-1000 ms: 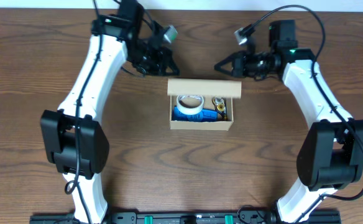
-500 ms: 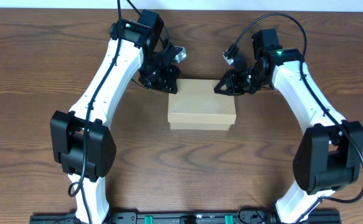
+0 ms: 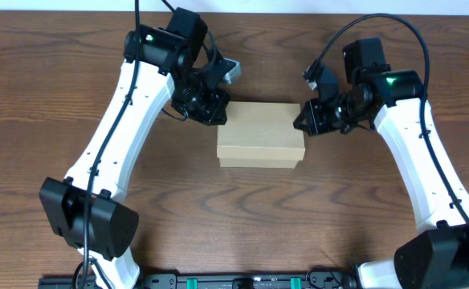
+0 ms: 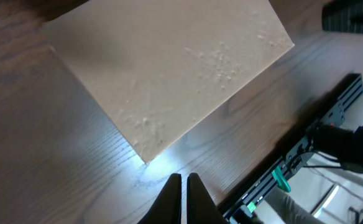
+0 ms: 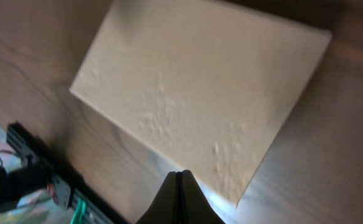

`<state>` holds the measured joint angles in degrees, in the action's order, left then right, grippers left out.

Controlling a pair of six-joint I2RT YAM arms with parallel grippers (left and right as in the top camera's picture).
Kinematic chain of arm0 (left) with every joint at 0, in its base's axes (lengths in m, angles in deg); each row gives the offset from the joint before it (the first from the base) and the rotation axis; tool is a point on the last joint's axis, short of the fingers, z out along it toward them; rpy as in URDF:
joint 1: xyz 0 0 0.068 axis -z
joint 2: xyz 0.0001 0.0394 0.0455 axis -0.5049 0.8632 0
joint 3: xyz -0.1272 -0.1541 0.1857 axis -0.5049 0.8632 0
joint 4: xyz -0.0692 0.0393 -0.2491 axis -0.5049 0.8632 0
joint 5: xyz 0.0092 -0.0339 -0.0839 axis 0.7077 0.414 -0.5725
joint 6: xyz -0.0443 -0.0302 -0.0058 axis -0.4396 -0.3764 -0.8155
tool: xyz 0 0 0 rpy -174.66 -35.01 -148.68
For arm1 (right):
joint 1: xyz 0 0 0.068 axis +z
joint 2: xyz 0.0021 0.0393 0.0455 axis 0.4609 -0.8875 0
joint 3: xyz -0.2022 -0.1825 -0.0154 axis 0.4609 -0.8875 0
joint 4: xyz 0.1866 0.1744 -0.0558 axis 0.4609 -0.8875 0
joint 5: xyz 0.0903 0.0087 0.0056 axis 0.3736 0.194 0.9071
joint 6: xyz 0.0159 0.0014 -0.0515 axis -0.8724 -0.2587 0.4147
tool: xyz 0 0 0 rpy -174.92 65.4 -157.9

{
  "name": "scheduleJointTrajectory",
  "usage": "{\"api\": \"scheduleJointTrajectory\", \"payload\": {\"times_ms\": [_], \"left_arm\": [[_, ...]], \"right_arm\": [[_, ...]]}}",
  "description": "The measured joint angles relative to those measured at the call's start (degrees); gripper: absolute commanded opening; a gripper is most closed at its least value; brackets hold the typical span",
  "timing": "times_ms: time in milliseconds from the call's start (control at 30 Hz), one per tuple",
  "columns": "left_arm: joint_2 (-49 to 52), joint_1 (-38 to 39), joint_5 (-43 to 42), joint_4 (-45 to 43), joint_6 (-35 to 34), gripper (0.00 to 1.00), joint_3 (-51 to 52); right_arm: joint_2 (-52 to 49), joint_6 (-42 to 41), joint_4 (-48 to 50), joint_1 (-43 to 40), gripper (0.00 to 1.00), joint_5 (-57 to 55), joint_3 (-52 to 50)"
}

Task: Pack container
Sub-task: 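Press the closed lid and pull both grippers away from the box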

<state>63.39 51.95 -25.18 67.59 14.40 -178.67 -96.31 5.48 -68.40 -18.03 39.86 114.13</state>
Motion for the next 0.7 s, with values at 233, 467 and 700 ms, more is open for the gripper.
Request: {"api": "scheduleJointTrajectory", "payload": {"times_ms": [233, 467, 700], "left_arm": [[0.13, 1.42, 0.00, -4.04, 0.44, 0.06, 3.50], [0.13, 1.42, -0.22, -10.58, 0.15, 0.06, 11.93], [0.13, 1.49, -0.63, -18.14, -1.81, 0.06, 21.99]], "right_arm": [[0.00, 0.79, 0.07, 2.58, 0.02, -3.19, -1.64], [0.00, 0.81, 7.19, 4.04, 0.02, -4.37, -10.43], [0.07, -0.11, 13.38, 4.04, 0.02, -4.44, -18.12]]}}
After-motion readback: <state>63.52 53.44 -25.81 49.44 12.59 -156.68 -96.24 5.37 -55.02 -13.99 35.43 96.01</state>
